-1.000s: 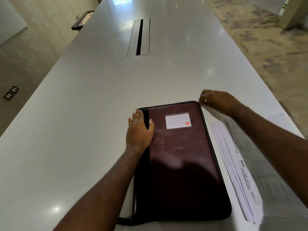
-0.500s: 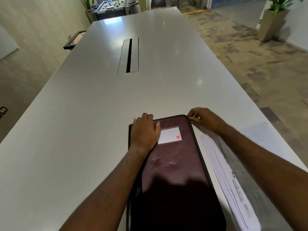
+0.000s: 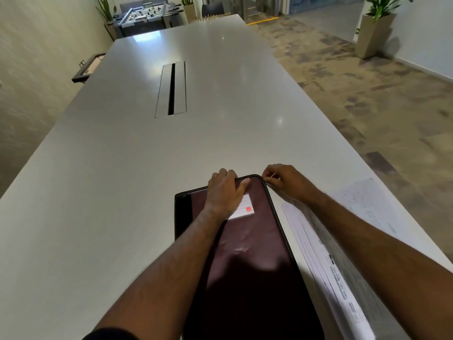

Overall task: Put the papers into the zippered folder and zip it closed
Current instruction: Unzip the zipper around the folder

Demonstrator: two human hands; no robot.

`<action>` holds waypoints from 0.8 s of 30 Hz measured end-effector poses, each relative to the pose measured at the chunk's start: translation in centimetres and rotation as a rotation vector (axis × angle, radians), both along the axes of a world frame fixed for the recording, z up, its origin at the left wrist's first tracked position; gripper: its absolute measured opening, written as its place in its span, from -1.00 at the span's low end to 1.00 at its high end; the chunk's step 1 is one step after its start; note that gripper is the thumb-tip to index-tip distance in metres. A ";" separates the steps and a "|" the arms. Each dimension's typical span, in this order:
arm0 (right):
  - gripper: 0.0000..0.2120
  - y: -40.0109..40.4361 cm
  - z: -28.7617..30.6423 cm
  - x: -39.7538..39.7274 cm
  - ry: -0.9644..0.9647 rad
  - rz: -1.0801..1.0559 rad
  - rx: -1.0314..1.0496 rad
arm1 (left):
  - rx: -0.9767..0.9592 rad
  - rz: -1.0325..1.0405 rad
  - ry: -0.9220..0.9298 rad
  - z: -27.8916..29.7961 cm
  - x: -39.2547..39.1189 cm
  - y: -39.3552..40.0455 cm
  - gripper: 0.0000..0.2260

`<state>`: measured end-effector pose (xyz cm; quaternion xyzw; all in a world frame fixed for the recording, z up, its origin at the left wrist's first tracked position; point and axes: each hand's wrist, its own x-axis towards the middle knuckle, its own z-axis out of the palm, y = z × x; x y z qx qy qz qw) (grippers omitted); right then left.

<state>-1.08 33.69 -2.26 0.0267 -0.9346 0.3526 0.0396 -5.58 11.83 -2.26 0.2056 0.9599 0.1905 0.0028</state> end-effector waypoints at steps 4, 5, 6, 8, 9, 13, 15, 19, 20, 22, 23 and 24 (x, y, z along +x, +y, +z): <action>-0.92 0.3 0.0 0.3 -0.005 0.012 -0.031 | 0.023 0.020 0.033 -0.4 -0.3 0.0 -0.58; -0.92 0.3 0.0 0.4 -0.003 0.016 -0.032 | 0.031 0.028 0.033 -0.5 -0.3 0.0 -0.58; -0.92 0.4 0.0 0.5 0.000 0.019 -0.032 | 0.041 0.035 0.032 -0.5 -0.3 0.0 -0.58; -0.93 0.8 0.1 0.7 0.003 0.027 -0.031 | 0.049 0.041 0.028 -0.5 -0.3 0.1 -0.58; -0.93 0.9 0.1 0.8 0.004 0.033 -0.024 | 0.047 0.042 0.027 -0.5 -0.3 0.1 -0.58; -0.93 1.4 0.1 1.5 0.013 0.045 0.007 | 0.049 0.045 0.018 -0.5 -0.4 0.1 -0.57; -0.94 1.5 0.1 1.9 0.019 0.047 0.014 | 0.056 0.044 0.013 -0.6 -0.4 0.1 -0.57; -0.94 1.6 0.3 3.1 0.025 0.049 0.021 | 0.059 0.039 0.025 -0.8 -0.4 0.1 -0.57; -0.94 1.6 0.3 3.4 0.025 0.052 0.029 | 0.060 0.039 0.025 -0.8 -0.4 0.1 -0.57; -0.93 1.6 0.5 4.0 0.031 0.062 0.048 | 0.059 0.038 0.024 -0.8 -0.4 0.1 -0.57; -0.93 1.6 0.5 4.3 0.033 0.067 0.055 | 0.057 0.037 0.022 -0.9 -0.4 0.0 -0.57; -0.93 1.5 0.6 4.6 0.035 0.071 0.061 | 0.057 0.036 0.021 -0.9 -0.4 0.0 -0.57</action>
